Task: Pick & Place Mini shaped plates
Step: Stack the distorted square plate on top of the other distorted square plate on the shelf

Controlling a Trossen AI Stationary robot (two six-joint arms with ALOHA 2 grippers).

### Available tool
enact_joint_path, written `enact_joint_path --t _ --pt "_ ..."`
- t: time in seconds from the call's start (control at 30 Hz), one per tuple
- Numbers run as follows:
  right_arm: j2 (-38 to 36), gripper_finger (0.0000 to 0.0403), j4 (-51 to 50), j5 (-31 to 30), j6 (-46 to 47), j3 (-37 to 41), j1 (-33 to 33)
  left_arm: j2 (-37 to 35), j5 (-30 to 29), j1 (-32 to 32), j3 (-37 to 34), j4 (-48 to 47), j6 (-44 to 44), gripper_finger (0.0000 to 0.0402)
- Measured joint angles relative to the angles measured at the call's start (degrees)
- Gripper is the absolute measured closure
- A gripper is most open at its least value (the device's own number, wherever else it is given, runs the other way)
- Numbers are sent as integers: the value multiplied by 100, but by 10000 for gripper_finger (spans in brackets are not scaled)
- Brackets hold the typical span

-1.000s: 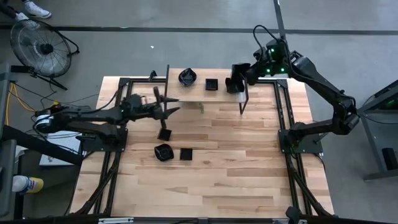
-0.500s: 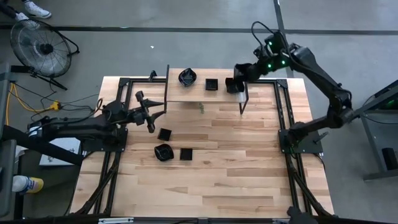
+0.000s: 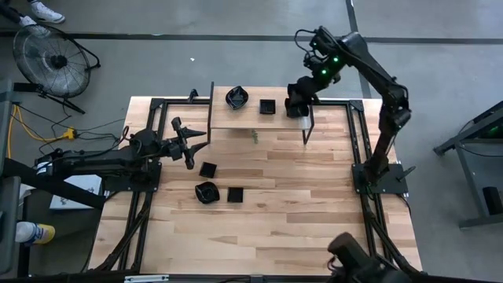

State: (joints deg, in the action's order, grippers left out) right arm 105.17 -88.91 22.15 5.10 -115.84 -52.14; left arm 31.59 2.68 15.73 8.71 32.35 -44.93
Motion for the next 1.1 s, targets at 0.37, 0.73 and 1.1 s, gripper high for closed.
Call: enact_joint_path --t 0.37,0.73,1.1 --pt "325 402 -109 347 23 223 17 2 66 2 0 -223 -21 238" --pt "325 402 -113 485 92 600 15 2 88 2 0 -308 39 238" --pt "325 388 -113 39 151 608 0 4 88 2 2 -340 82 238"
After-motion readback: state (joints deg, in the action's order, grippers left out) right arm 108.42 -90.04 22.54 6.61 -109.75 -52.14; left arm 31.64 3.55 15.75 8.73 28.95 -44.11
